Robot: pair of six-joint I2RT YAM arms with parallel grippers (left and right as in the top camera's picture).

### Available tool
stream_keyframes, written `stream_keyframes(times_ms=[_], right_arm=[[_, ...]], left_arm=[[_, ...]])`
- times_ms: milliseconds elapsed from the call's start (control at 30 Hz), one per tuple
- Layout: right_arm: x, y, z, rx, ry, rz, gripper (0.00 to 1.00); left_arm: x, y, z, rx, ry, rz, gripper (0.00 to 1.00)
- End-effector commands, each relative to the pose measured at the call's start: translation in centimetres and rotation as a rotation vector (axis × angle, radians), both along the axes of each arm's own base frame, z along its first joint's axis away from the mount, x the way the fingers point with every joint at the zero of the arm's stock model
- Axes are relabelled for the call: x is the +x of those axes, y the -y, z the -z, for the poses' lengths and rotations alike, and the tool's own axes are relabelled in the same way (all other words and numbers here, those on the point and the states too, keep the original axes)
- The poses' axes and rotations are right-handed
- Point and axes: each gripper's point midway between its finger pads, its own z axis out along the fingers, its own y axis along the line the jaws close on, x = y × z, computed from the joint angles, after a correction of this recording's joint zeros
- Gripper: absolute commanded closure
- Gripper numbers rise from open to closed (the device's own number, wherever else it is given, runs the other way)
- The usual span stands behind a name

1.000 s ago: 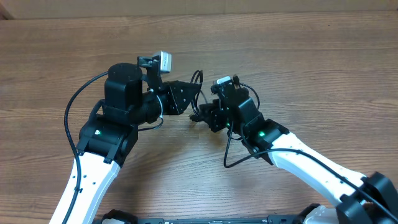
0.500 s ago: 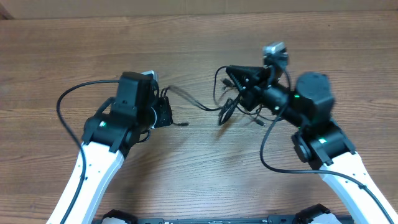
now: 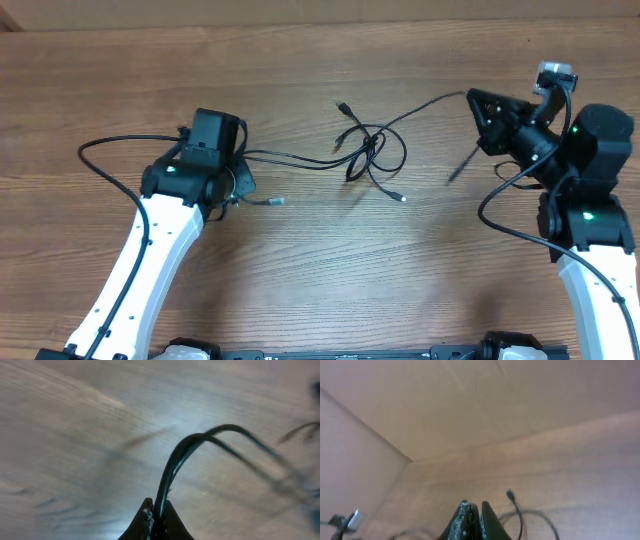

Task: Untangle cables

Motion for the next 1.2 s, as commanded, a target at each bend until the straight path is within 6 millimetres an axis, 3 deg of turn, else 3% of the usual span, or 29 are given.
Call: stream_keyframes(times_ms=[0,100,167,300,400,433,533,633,733,867,1000,1167], right_arm=[[-2.0,-3.7,-0.4,0.007,0.008,-0.196,0.93],[-3.5,-6.6,0.7,-0.016,-0.028,-0.293,0.92],[-4.9,-9.1,1.4,-0.021,-0.062,-0.371,0.92],[-7.4,-13.3,3.3,-0.066,-0.125,-0.486,0.88],[-7.9,-15.1,5.8,-0.19,-0.151,-0.483,0.82],[-7.7,-15.1,6.4,-0.221,-0.163,-0.459,0.75],[-6.6,-14.7,9.2,-0.322,-0.231,-0.344,0.58],[-5.7,-14.4,11.5,-0.258,-0.376,-0.228,0.33],[-5.3,-14.5,13.9,-0.245,-0.471,-0.201,0.11],[-5.0,-14.6,15.7,-0.264,-0.516,-0.2,0.01],[-4.6,-14.0,16.3,-0.279,-0.527,-0.169,0.0],[-3.8,-11.8,16.8,-0.292,-0.558,-0.037,0.0]], left_arm=[[1.9,3.3,-2.5,-0.207,0.107,0.047,0.96],[3.7,7.3,-5.2,-0.334,0.235,0.255,0.96],[4.0,8.9,-6.3,-0.371,0.286,0.354,0.96],[4.1,9.0,-6.4,-0.344,0.305,0.409,0.91],[4.3,7.9,-6.0,-0.305,0.297,0.378,0.83],[4.2,7.6,-5.8,-0.295,0.291,0.369,0.77],[4.0,6.6,-5.1,-0.253,0.265,0.336,0.38],[3.1,5.6,-4.0,-0.211,0.205,0.304,0.23],[2.0,5.3,-3.0,-0.203,0.141,0.295,0.19],[1.5,5.8,-2.4,-0.22,0.104,0.31,0.16],[1.6,7.1,-1.7,-0.166,0.112,0.459,0.22],[0.7,9.9,0.6,-0.212,0.02,0.481,0.28]])
